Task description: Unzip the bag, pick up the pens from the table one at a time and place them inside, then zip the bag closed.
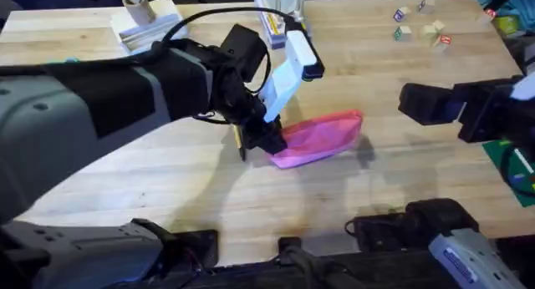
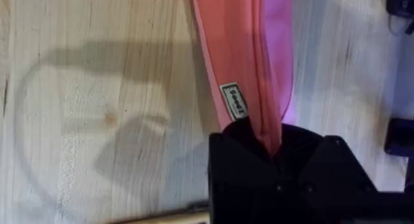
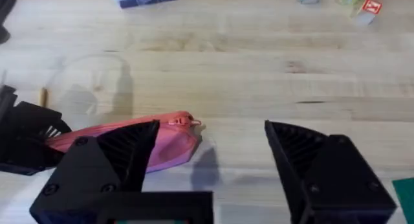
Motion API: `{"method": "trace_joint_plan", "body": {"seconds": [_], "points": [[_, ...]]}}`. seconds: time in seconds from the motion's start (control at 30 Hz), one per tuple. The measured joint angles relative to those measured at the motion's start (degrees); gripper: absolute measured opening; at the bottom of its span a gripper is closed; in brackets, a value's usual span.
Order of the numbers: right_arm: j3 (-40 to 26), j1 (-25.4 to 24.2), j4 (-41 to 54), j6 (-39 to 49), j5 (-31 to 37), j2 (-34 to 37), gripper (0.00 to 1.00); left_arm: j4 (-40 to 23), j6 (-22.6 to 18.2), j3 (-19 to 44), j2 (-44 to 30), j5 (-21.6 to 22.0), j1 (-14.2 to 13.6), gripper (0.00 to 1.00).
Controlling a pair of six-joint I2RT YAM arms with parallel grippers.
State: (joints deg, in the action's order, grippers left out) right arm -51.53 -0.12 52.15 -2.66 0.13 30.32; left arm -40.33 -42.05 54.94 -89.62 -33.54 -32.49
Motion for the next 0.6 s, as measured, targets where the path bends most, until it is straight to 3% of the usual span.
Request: {"method": "trace_joint_plan", "body": {"seconds": [0.37,0.6], "points": [[-0.1,0.0,0.1,-0.7,0.0,7.5,0.995,0.1,0.0,0.0,0.0,0.0,0.0,0.041],[-0.1,0.0,-1.4,6.4,0.0,10.6,0.995,0.1,0.0,0.0,0.0,0.0,0.0,0.041]]}}
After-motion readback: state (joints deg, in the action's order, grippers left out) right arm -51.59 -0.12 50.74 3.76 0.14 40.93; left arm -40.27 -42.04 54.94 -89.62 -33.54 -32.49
